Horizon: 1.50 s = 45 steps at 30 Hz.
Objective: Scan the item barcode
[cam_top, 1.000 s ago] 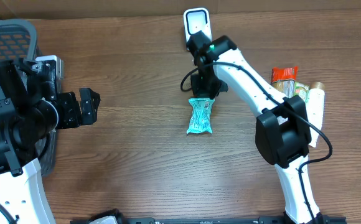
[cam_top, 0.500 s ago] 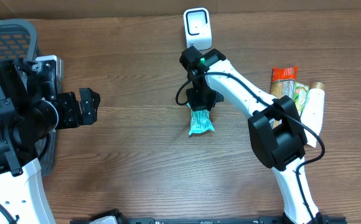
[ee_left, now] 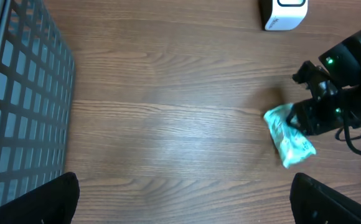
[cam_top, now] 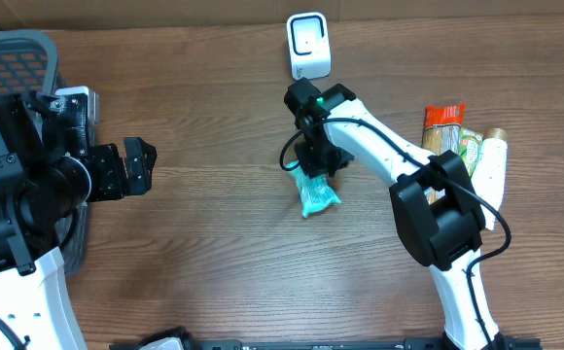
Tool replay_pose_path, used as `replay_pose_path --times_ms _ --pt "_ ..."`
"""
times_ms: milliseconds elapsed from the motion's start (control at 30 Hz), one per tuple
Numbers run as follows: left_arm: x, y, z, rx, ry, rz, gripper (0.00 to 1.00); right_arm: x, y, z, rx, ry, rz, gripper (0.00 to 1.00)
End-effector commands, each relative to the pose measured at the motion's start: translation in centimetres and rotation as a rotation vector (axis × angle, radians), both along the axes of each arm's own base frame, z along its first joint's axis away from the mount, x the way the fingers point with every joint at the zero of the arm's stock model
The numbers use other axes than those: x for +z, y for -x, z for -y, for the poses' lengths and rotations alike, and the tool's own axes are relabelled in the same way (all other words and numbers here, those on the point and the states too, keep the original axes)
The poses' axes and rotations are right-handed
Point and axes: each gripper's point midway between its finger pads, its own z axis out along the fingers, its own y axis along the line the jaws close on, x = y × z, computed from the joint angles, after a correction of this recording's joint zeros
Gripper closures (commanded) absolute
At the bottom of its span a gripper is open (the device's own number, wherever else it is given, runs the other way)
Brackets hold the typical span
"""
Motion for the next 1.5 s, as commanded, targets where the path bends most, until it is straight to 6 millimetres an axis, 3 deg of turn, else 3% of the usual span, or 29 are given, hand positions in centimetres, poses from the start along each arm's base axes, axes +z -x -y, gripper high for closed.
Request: replay_pose_path --times_ms 0,133,267,333,500,600,733,833,1067,1233,1367,1467 --pt "-0.2 -0.1 0.0 -0.016 -0.003 -0.002 0.00 -1.3 0.6 1.3 0.012 0.055 -0.026 0.20" --pt "-0.2 -0.1 0.0 -0.016 -0.003 -0.002 0.00 -1.3 0.2 1.4 0.007 0.050 -0.018 0.19" --pt "-0.2 -0.1 0.0 -0.016 -0.003 -0.002 0.00 -0.3 -0.8 0.8 0.004 0.029 0.015 0.25" --pt "-0.2 -0.1 0.0 -0.016 -0.003 -0.002 0.00 1.0 -1.6 0.6 -0.002 0.008 0.048 0.26" --pt "-0.2 -0.1 0.0 -0.016 -0.003 -0.002 0.00 7.6 -3.5 -0.1 -0.033 -0.094 0.152 0.24" --pt "-0.2 -0.1 0.0 -0.016 -0.003 -0.002 0.00 11.2 -2.5 -0.8 -0.073 -0.221 0.128 0.21" --pt "-0.2 -0.1 0.0 -0.016 -0.003 -0.002 0.00 12.9 1.5 -3.3 -0.016 -0.423 -0.066 0.27" --pt "-0.2 -0.1 0.0 -0.016 -0.003 -0.002 0.00 12.4 4.4 -5.4 0.094 -0.499 -0.155 0.31" --pt "-0.2 -0.1 0.0 -0.016 -0.003 -0.002 0.01 7.6 10.1 -8.1 0.198 -0.440 -0.266 0.27" --pt "-0.2 -0.1 0.0 -0.016 -0.003 -0.002 0.00 4.5 12.9 -7.2 0.202 -0.382 -0.342 0.27" --pt "-0.2 -0.1 0.0 -0.016 -0.003 -0.002 0.01 2.7 13.1 -5.2 0.191 -0.292 -0.335 0.27" --pt "-0.2 -0.1 0.0 -0.016 -0.003 -0.002 0.00 2.0 12.1 -3.5 0.156 -0.219 -0.304 0.26"
